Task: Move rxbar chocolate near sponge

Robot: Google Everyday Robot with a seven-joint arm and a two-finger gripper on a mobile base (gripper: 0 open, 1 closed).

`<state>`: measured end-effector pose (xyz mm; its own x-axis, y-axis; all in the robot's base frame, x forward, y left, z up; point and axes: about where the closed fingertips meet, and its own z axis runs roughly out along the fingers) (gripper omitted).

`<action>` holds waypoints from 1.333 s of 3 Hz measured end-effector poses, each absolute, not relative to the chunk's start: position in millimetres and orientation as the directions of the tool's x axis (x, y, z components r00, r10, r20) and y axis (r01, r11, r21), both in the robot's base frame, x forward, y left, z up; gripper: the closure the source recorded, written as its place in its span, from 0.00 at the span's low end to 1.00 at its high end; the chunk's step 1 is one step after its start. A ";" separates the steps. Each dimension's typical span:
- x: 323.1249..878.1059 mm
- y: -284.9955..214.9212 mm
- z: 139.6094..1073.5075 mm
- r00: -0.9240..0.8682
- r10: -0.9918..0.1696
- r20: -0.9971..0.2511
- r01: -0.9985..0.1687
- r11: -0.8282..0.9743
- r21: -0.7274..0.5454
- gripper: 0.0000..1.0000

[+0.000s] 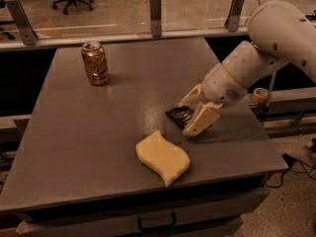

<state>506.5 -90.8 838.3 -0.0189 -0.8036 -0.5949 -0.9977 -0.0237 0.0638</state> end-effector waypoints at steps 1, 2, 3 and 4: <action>482.1 -81.7 841.1 -0.007 -0.804 -0.595 -0.992 -0.071 0.108 0.59; 469.9 -78.6 844.1 0.004 -0.810 -0.587 -0.986 -0.100 0.130 0.36; 464.6 -77.9 845.9 0.017 -0.818 -0.575 -0.983 -0.119 0.140 0.12; 465.0 -80.5 847.5 0.028 -0.828 -0.560 -0.982 -0.129 0.141 0.00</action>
Offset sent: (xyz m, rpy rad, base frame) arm -0.0541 0.0120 0.0108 -0.0263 0.1010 0.1156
